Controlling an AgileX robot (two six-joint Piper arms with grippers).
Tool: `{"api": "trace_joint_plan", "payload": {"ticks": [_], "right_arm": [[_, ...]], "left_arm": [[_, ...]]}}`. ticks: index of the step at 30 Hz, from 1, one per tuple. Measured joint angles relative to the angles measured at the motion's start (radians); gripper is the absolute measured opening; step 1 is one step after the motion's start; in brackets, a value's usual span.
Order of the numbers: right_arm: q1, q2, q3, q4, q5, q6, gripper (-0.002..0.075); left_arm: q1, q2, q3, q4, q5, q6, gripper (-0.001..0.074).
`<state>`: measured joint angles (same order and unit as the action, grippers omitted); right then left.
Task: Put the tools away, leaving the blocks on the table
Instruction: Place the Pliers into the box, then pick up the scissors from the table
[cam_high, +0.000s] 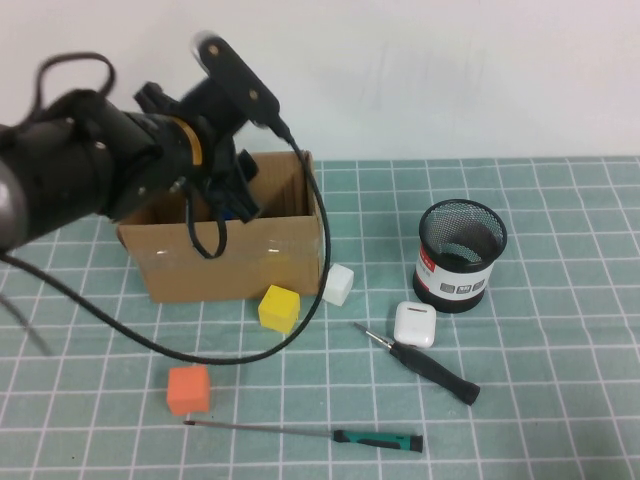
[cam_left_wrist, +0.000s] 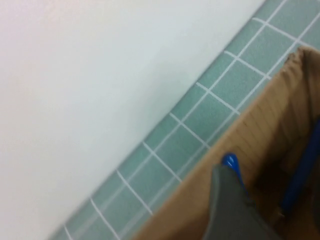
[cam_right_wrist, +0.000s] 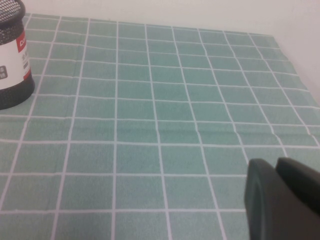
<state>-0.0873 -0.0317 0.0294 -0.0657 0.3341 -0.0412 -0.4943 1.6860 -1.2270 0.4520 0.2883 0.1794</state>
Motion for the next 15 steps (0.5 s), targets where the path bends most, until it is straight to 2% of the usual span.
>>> {"api": "trace_joint_plan", "payload": {"ticks": [4, 8, 12, 15], "right_arm": [[0.0, 0.0, 0.0, 0.0, 0.0, 0.0, -0.0009], [0.0, 0.0, 0.0, 0.0, 0.0, 0.0, -0.0009], [0.0, 0.0, 0.0, 0.0, 0.0, 0.0, -0.0009], [0.0, 0.0, 0.0, 0.0, 0.0, 0.0, -0.0009]], "left_arm": [[-0.062, -0.092, 0.003, -0.004, 0.162, -0.107, 0.0202], [-0.174, -0.155, 0.003, -0.011, 0.395, -0.102, 0.0053], [-0.287, -0.163, 0.003, -0.075, 0.639, 0.027, 0.0008], [-0.333, -0.163, 0.005, -0.201, 0.739, 0.184, 0.0001]]}}
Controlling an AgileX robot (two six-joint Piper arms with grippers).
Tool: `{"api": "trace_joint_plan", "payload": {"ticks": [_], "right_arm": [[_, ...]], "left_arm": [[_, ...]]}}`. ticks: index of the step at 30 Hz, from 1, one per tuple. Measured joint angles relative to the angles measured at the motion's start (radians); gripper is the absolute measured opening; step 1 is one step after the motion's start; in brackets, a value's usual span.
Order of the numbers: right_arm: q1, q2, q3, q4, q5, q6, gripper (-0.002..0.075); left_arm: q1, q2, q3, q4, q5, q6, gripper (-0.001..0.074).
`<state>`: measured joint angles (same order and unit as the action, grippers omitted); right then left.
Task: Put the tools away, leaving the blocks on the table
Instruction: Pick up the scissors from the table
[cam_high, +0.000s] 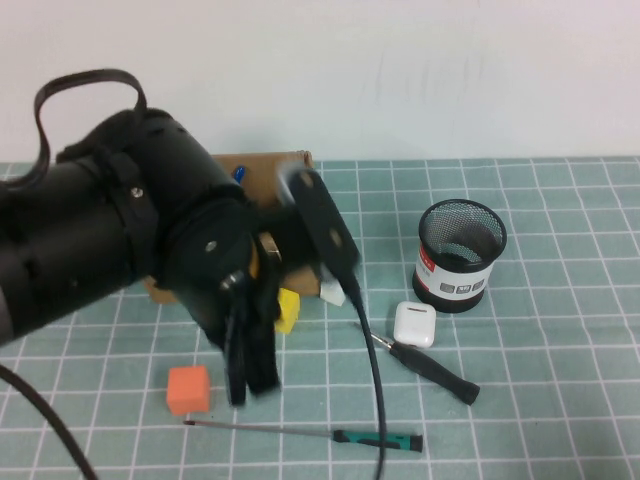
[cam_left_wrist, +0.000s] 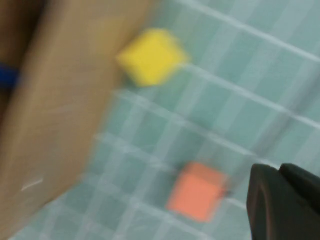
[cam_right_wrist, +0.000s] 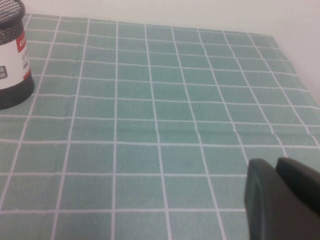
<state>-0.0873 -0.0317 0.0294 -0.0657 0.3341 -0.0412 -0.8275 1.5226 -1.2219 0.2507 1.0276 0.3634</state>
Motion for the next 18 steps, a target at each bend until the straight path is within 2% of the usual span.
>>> {"api": "trace_joint_plan", "payload": {"ticks": [5, 8, 11, 18], "right_arm": [[0.0, 0.0, 0.0, 0.0, 0.0, 0.0, -0.0009], [0.0, 0.0, 0.0, 0.0, 0.0, 0.0, -0.0009], [0.0, 0.0, 0.0, 0.0, 0.0, 0.0, -0.0009], [0.0, 0.0, 0.0, 0.0, 0.0, 0.0, -0.0009]], "left_arm": [[-0.028, 0.01, 0.0, -0.299, 0.081, 0.311, 0.0], [-0.068, 0.037, 0.01, -0.406, 0.09, 0.432, -0.0001], [-0.104, 0.05, 0.038, -0.445, 0.06, 0.494, -0.0001], [-0.122, 0.081, 0.09, -0.494, -0.053, 0.591, -0.0001]]}}
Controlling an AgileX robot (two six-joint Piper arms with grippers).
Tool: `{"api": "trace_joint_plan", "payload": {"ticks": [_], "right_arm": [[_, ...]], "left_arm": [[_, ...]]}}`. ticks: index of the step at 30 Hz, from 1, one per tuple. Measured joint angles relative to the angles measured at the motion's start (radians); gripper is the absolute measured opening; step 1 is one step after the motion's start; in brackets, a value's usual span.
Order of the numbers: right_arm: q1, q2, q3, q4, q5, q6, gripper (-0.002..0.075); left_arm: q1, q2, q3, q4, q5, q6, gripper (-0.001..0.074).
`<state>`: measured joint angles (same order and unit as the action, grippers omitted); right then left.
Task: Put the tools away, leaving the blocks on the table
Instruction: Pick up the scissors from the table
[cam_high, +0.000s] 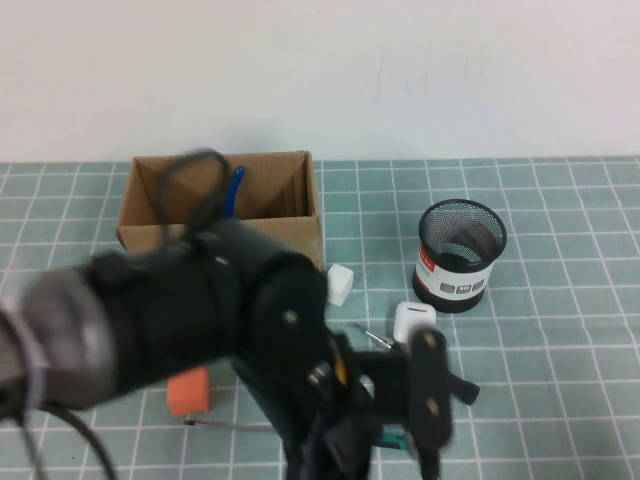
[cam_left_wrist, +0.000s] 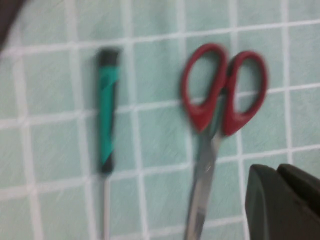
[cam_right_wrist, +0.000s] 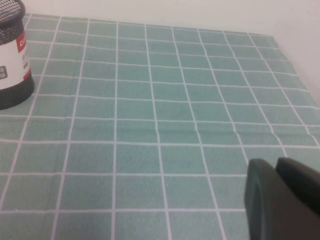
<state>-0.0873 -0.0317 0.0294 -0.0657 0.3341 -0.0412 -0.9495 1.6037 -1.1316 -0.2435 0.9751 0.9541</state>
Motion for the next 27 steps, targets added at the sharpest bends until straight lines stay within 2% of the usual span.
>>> {"api": "trace_joint_plan", "payload": {"ticks": [4, 9, 12, 15, 18, 20, 27], "right_arm": [[0.0, 0.0, 0.0, 0.0, 0.0, 0.0, -0.0009], [0.0, 0.0, 0.0, 0.0, 0.0, 0.0, -0.0009], [0.0, 0.0, 0.0, 0.0, 0.0, 0.0, -0.0009], [0.0, 0.0, 0.0, 0.0, 0.0, 0.0, -0.0009], [0.0, 0.0, 0.0, 0.0, 0.0, 0.0, -0.0009], [0.0, 0.0, 0.0, 0.0, 0.0, 0.0, -0.0009], [0.0, 0.0, 0.0, 0.0, 0.0, 0.0, -0.0009]], "left_arm": [[-0.046, 0.061, 0.003, -0.082, -0.025, 0.107, 0.0029], [-0.081, 0.114, 0.003, -0.199, -0.072, 0.237, 0.0211], [-0.086, 0.137, 0.003, -0.212, -0.098, 0.268, 0.0267], [-0.086, 0.145, 0.003, -0.133, -0.085, 0.255, 0.0272], [-0.069, 0.145, 0.008, -0.012, -0.001, 0.164, 0.0264], [-0.053, 0.145, 0.032, 0.035, -0.003, 0.108, 0.0262], [-0.039, 0.153, 0.157, 0.082, -0.214, 0.081, 0.0262]]}}
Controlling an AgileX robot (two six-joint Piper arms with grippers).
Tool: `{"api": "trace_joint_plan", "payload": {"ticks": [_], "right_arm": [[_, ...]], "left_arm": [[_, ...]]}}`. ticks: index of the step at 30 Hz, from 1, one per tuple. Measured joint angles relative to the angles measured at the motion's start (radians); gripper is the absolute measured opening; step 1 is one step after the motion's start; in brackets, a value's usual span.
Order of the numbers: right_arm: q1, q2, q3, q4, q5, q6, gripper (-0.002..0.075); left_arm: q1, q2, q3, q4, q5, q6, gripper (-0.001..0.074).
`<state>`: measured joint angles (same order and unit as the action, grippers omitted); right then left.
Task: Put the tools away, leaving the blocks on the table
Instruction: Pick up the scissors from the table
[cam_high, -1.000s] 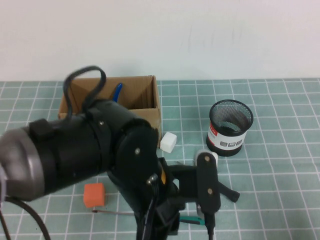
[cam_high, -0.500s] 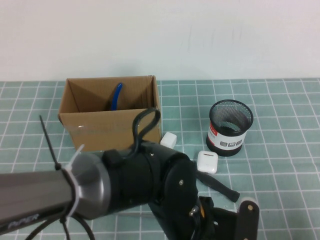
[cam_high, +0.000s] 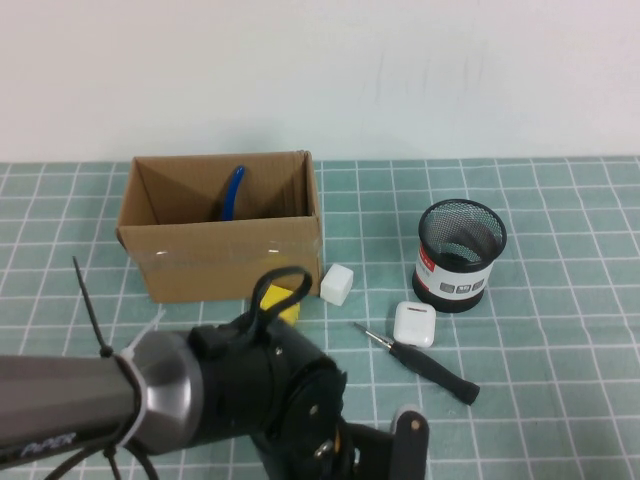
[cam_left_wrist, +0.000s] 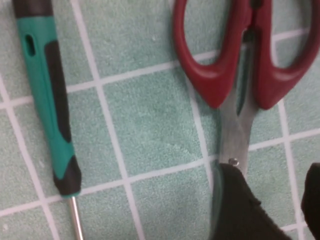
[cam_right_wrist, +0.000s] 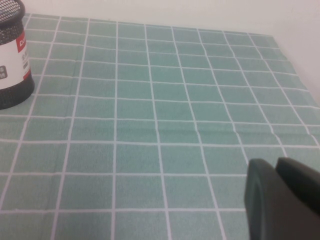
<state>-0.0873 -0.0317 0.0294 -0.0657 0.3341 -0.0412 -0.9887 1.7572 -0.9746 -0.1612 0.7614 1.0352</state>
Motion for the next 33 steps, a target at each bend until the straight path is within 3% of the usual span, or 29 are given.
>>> {"api": "trace_joint_plan", "payload": {"ticks": [11, 21, 33], "right_arm": [[0.0, 0.0, 0.0, 0.0, 0.0, 0.0, -0.0009], [0.0, 0.0, 0.0, 0.0, 0.0, 0.0, -0.0009], [0.0, 0.0, 0.0, 0.0, 0.0, 0.0, -0.0009]], "left_arm": [[0.076, 0.022, 0.033, 0.004, -0.096, 0.029, 0.0262], [0.067, 0.035, 0.033, -0.034, -0.027, 0.128, 0.0262], [0.055, 0.07, 0.033, -0.045, -0.073, 0.161, 0.026]]}}
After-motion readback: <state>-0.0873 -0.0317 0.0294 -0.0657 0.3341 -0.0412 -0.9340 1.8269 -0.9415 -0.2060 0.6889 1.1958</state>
